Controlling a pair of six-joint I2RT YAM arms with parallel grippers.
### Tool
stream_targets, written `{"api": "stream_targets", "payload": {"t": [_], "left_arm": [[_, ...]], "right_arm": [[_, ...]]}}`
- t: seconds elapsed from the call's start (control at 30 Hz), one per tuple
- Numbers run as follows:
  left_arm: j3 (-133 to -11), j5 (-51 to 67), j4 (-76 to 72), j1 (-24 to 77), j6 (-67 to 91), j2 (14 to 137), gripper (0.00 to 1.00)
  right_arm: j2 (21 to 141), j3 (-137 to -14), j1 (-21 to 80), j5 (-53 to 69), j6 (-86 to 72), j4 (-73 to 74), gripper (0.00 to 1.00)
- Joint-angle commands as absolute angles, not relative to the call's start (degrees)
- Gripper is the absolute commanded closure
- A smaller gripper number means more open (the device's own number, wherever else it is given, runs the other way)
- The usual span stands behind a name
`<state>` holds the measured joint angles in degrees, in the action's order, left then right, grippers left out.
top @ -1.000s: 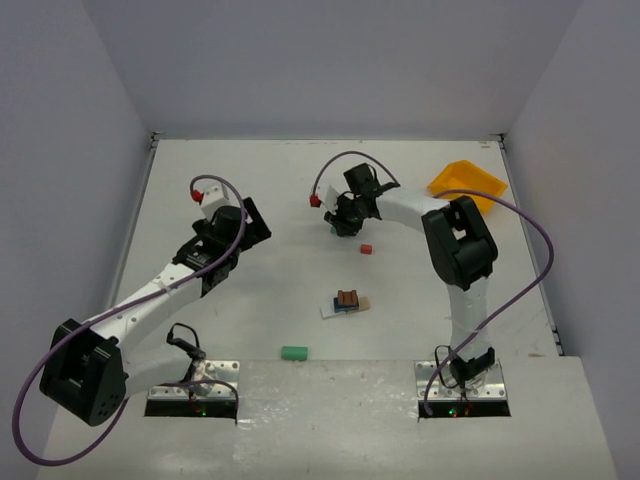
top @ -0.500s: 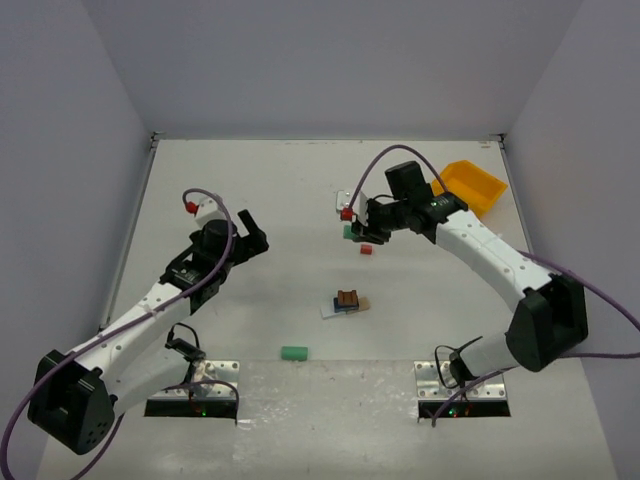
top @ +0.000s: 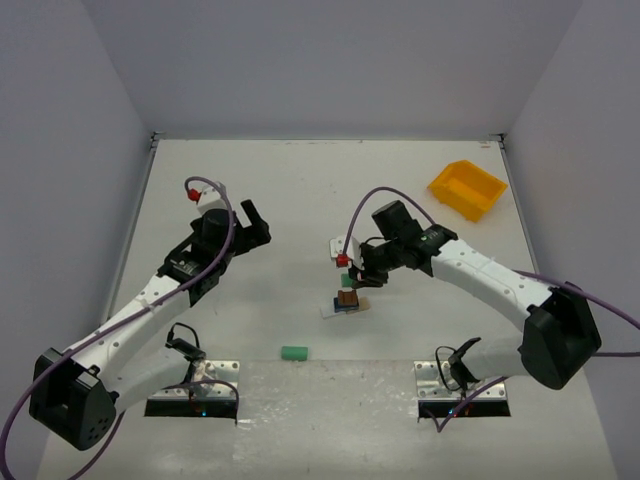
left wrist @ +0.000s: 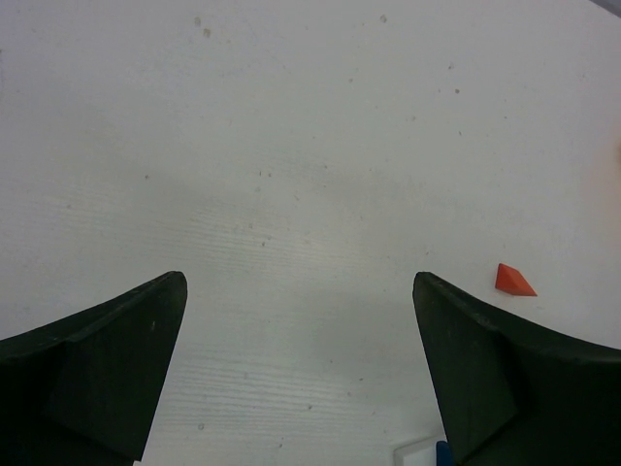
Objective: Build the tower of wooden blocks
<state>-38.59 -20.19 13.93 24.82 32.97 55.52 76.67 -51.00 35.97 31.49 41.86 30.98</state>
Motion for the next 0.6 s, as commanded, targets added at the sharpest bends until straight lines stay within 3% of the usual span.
{"api": "stream_targets", "payload": {"t": [0.0,0.57], "left_arm": [[-40.1,-18.9,11.8,25.0,31.1,56.0,0.00],[-40.2,-16.9,11.5,24.9,30.4,56.6,0.00]], "right_arm": [[77.9,-51.5,38.3,31.2,39.5,27.2,0.88],[79.3,-49.0,41.8,29.6,38.2,25.8,0.84]]}}
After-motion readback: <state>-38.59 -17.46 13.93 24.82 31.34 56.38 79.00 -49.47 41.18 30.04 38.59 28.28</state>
